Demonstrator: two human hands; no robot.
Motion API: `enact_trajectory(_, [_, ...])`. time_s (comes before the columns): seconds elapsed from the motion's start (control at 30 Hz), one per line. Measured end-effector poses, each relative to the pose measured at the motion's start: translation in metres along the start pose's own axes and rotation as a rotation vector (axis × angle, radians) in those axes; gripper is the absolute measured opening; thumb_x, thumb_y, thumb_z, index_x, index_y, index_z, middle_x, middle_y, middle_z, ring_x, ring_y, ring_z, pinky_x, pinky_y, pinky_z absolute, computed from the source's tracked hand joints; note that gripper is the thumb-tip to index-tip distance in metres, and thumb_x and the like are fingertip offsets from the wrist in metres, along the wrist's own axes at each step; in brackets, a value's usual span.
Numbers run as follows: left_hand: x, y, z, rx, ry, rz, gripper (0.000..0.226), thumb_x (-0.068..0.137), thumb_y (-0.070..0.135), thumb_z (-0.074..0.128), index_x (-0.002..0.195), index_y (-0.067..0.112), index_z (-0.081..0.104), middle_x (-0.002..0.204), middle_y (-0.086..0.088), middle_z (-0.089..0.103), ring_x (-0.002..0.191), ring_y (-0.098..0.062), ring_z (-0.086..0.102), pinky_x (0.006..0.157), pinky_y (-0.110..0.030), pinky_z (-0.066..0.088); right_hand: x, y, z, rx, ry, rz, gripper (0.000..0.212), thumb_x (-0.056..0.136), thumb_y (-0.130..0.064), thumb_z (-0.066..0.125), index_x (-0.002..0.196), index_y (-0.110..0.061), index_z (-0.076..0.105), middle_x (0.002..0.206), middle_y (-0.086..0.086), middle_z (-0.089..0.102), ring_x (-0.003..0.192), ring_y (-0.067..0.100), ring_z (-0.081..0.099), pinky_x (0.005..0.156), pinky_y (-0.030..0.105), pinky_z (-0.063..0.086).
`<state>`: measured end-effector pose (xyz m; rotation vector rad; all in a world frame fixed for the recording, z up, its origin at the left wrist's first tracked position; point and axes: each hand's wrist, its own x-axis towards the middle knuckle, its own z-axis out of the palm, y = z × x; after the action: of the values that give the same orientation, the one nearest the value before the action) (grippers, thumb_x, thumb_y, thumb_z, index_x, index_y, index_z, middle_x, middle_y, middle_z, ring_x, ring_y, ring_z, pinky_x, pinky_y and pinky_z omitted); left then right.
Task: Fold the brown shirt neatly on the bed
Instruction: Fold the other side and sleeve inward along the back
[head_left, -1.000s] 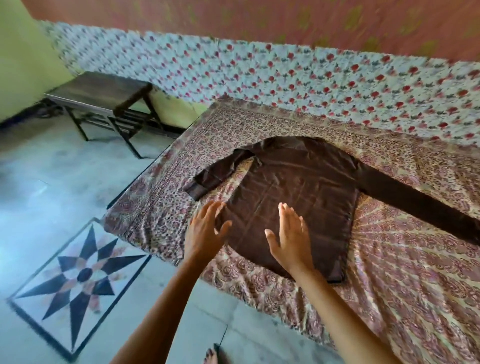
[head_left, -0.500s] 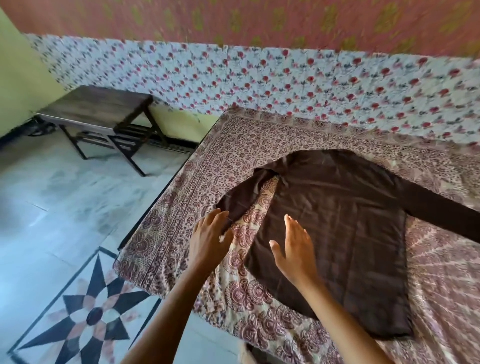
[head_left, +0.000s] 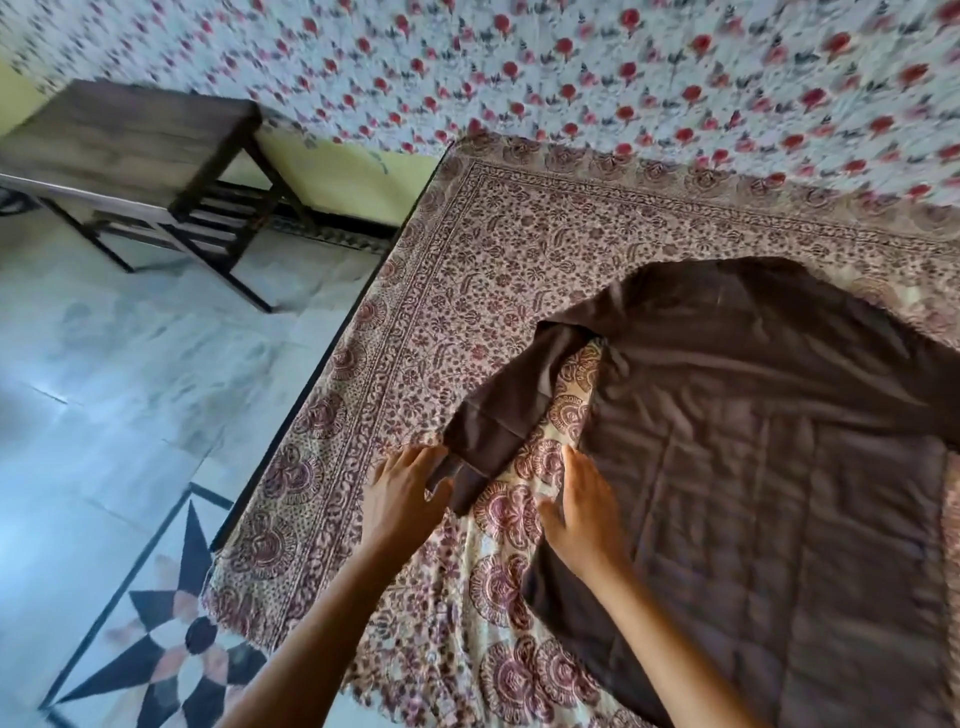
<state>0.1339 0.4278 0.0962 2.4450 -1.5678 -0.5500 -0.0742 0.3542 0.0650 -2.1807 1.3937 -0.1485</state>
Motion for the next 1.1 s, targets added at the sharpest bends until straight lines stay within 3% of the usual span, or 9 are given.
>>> enact_trajectory(0.27, [0.091, -0.049, 0.063, -0.054, -0.149, -0.121, 0.039, 0.093, 0.036, 0.050, 0.130, 0.024, 0.048, 0.125, -0.001, 0.056, 0.097, -0.017, 0.057, 0.071, -0.026, 0.041, 0.068, 0.011, 0.089, 0.069, -0.117, 0.084, 0.070, 0.080, -0.041, 0.036, 0.131, 0.006, 0.044, 0.126, 0.025, 0.055, 0.114, 0.039, 0.055, 0.094, 0.050, 0.044])
enact_trajectory(0.43, [0.123, -0.068, 0.105, -0.159, -0.245, -0.250, 0.047, 0.088, 0.033, 0.055, 0.132, 0.024, 0.040, 0.123, -0.008, 0.056, 0.101, -0.024, 0.057, 0.079, -0.036, 0.046, 0.092, 0.005, 0.125, 0.113, -0.149, 0.138, 0.076, 0.081, -0.043, 0.033, 0.143, -0.001, 0.026, 0.146, 0.018, 0.034, 0.135, 0.029, 0.034, 0.109, 0.033, 0.027])
enact_trajectory(0.53, [0.132, -0.071, 0.121, -0.189, -0.265, -0.259, 0.050, 0.088, 0.033, 0.058, 0.132, 0.020, 0.040, 0.124, -0.006, 0.054, 0.108, -0.026, 0.056, 0.082, -0.036, 0.045, 0.105, -0.004, 0.141, 0.284, -0.171, 0.263, 0.079, 0.079, -0.046, 0.035, 0.145, -0.005, 0.023, 0.146, 0.012, 0.035, 0.134, 0.024, 0.034, 0.106, 0.027, 0.028])
enact_trajectory(0.67, [0.152, -0.080, 0.117, -0.266, -0.324, -0.219, 0.035, 0.083, 0.024, 0.063, 0.117, 0.018, 0.057, 0.103, -0.006, 0.068, 0.090, -0.022, 0.063, 0.081, -0.030, 0.046, 0.122, -0.021, 0.157, 0.626, -0.042, 0.479, 0.058, 0.093, -0.028, 0.054, 0.142, -0.008, 0.031, 0.139, 0.008, 0.045, 0.126, 0.019, 0.043, 0.094, 0.015, 0.030])
enact_trajectory(0.77, [0.166, -0.089, 0.088, -0.116, 0.152, 0.014, 0.015, 0.080, 0.016, 0.062, 0.094, 0.017, 0.068, 0.085, -0.003, 0.066, 0.075, -0.013, 0.049, 0.076, -0.026, 0.024, 0.136, -0.038, 0.149, 0.933, -0.031, 0.579, 0.049, 0.096, -0.025, 0.047, 0.141, -0.013, 0.033, 0.134, 0.000, 0.047, 0.113, 0.008, 0.046, 0.084, 0.011, 0.036])
enact_trajectory(0.87, [0.175, -0.106, 0.062, 0.081, 0.600, 0.342, 0.020, 0.073, 0.015, 0.065, 0.092, 0.023, 0.063, 0.083, -0.002, 0.059, 0.080, -0.016, 0.040, 0.080, -0.035, 0.025, 0.156, -0.051, 0.140, 1.103, -0.081, 0.569, 0.044, 0.098, -0.035, 0.038, 0.139, -0.021, 0.036, 0.131, -0.010, 0.043, 0.116, 0.005, 0.038, 0.094, 0.023, 0.025])
enact_trajectory(0.97, [0.178, -0.129, 0.067, 0.252, 0.336, 0.471, 0.037, 0.065, 0.009, 0.077, 0.096, 0.027, 0.069, 0.093, -0.001, 0.064, 0.088, -0.023, 0.052, 0.086, -0.039, 0.030, 0.184, -0.055, 0.145, 1.303, -0.046, 0.617, 0.041, 0.097, -0.035, 0.039, 0.136, -0.022, 0.040, 0.136, -0.003, 0.049, 0.120, 0.008, 0.045, 0.102, 0.025, 0.029])
enact_trajectory(1.03, [0.178, -0.143, 0.082, 0.262, -0.007, 0.411, 0.047, 0.063, 0.007, 0.078, 0.104, 0.030, 0.069, 0.108, -0.001, 0.065, 0.098, -0.022, 0.057, 0.092, -0.043, 0.036, 0.204, -0.053, 0.149, 1.326, -0.023, 0.665, 0.042, 0.096, -0.036, 0.042, 0.135, -0.020, 0.041, 0.134, 0.001, 0.052, 0.119, 0.013, 0.050, 0.103, 0.027, 0.034])
enact_trajectory(1.1, [0.180, -0.153, 0.092, 0.205, -0.170, 0.335, 0.044, 0.074, 0.007, 0.069, 0.112, 0.030, 0.066, 0.121, 0.001, 0.061, 0.108, -0.018, 0.054, 0.098, -0.040, 0.034, 0.221, -0.051, 0.154, 1.305, -0.025, 0.721, 0.046, 0.095, -0.036, 0.047, 0.136, -0.017, 0.040, 0.131, 0.005, 0.055, 0.115, 0.018, 0.053, 0.099, 0.030, 0.039])
